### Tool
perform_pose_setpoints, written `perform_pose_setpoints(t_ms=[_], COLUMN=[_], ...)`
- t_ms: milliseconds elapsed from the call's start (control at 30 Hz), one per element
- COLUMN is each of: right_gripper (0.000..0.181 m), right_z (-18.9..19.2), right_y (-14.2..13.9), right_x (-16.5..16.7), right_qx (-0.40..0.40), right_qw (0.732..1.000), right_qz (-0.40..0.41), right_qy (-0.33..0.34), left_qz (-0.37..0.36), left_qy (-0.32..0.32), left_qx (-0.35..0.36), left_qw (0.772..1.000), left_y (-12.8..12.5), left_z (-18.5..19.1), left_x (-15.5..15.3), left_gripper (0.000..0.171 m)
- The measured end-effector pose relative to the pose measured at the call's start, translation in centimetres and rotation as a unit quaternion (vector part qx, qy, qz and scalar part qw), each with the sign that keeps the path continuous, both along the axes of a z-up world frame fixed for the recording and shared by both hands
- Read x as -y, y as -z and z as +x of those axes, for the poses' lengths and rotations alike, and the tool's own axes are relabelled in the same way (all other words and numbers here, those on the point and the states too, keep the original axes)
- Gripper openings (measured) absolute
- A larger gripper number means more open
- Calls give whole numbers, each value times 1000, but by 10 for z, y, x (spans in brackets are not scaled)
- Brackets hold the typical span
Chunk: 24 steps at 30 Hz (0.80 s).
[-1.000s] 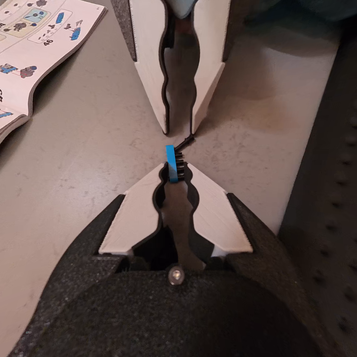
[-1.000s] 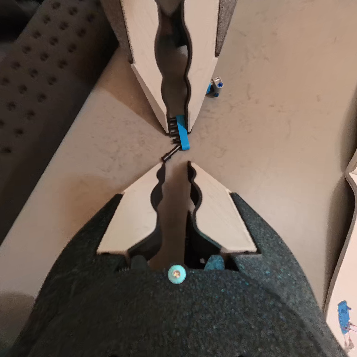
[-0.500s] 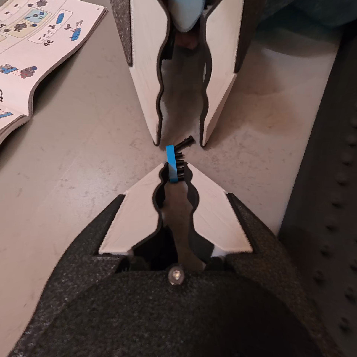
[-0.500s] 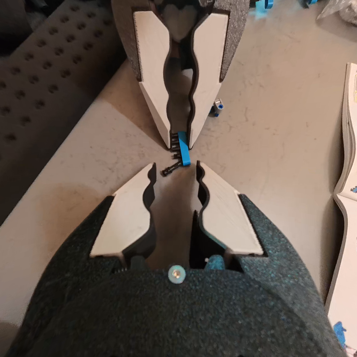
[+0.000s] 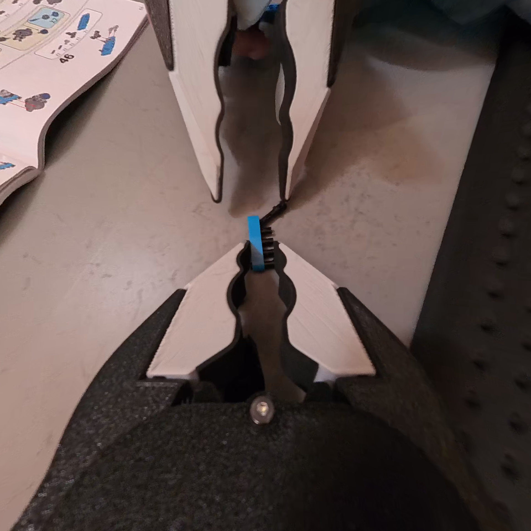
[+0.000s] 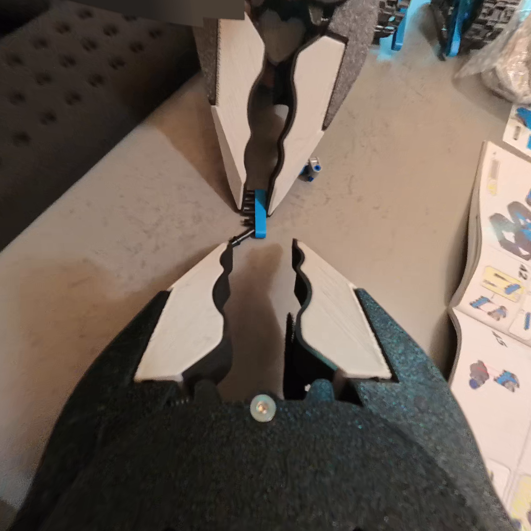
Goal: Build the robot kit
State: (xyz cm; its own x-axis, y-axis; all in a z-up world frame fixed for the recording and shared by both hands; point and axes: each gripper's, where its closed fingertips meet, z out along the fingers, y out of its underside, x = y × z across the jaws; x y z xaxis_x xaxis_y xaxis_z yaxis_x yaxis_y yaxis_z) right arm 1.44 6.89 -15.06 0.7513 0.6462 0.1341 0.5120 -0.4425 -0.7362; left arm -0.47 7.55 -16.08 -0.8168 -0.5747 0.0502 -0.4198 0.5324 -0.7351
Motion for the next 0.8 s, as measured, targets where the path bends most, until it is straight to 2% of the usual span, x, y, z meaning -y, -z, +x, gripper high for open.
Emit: perform_pose_setpoints(t_ms=[133,200,800], right_gripper=[41,42,36], right_z=[-7,-4,-16], right_y=[0,-2,10], right_x=[8,10,-3], right_qx=[-52,-64,-45], right_qw=[996,996,997], right_qz=[-62,-57,-56], right_qy=[-24,-27,-41], left_qz=[3,4,12], left_qy=[-1,-1,-11], left_qx=[4,5,17], left_qw=[1000,1000,1000], left_y=[0,0,0], left_z=[0,0,1], left_x=[0,0,0], left_gripper=[16,16,16])
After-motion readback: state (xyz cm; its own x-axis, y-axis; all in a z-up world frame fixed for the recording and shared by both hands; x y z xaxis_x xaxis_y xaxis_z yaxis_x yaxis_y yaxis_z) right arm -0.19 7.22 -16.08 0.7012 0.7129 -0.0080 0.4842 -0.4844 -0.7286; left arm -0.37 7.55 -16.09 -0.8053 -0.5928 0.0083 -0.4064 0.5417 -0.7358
